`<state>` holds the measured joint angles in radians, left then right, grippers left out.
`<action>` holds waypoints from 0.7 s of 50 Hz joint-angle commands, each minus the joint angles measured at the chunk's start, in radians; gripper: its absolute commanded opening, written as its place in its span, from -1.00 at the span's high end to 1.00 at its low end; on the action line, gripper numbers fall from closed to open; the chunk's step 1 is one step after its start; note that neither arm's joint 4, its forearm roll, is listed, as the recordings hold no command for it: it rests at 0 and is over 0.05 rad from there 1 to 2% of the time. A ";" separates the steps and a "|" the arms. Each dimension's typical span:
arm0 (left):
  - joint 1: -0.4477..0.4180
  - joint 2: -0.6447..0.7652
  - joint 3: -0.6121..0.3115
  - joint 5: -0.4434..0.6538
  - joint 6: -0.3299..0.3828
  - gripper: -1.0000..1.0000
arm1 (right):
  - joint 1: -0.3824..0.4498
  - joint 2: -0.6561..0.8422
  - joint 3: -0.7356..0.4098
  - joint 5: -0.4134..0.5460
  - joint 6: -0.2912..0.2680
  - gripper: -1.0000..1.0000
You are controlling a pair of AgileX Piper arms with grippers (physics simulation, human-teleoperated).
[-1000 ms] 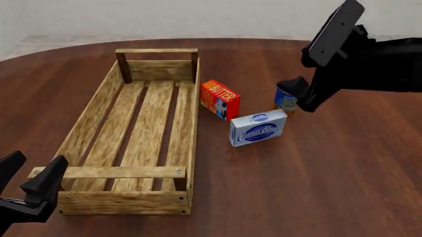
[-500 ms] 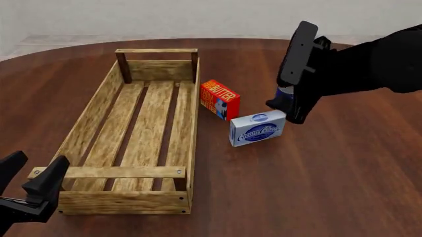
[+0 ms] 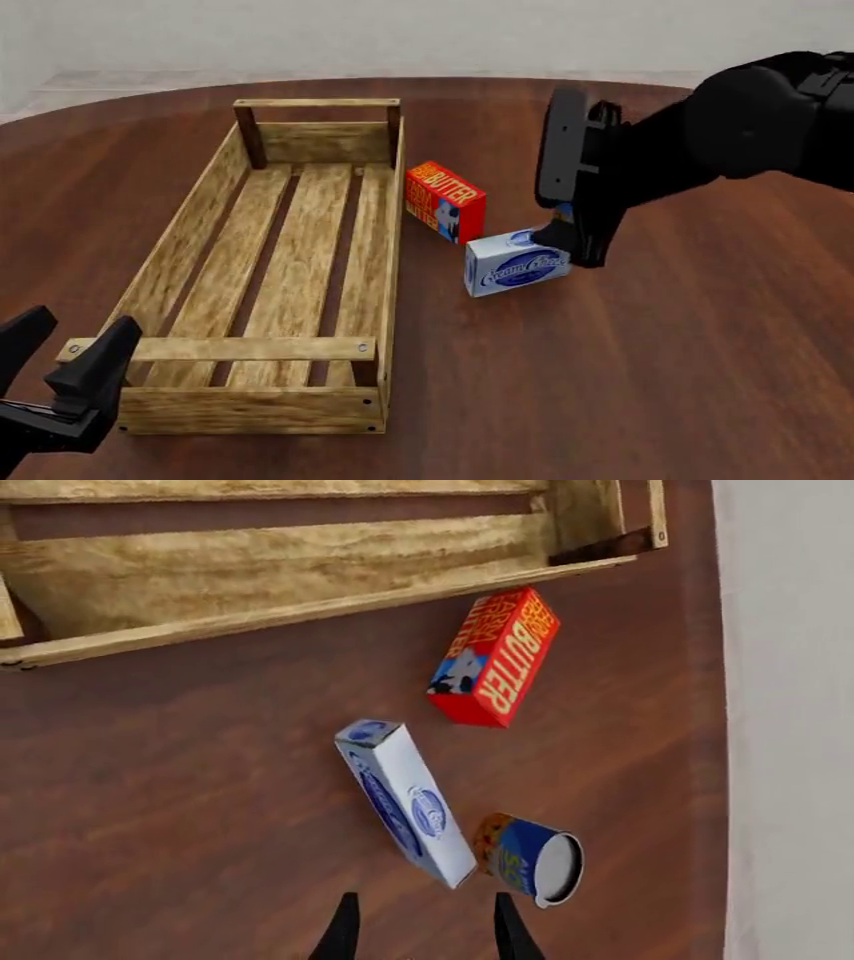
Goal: Pick up the cream cheese and put it in the tray.
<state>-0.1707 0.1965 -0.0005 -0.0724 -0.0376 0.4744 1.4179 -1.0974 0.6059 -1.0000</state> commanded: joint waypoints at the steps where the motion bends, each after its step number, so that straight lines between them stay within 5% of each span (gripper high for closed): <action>1: -0.003 -0.008 0.000 0.006 -0.003 -1.00 | -0.008 0.049 -0.002 0.017 -0.050 -1.00; 35: -0.012 0.006 0.000 0.002 0.012 -1.00 | -0.020 0.151 0.026 -0.065 -0.137 -1.00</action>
<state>-0.1816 0.1893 -0.0005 -0.0618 -0.0267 0.4536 1.5426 -1.0764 0.5589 -1.1123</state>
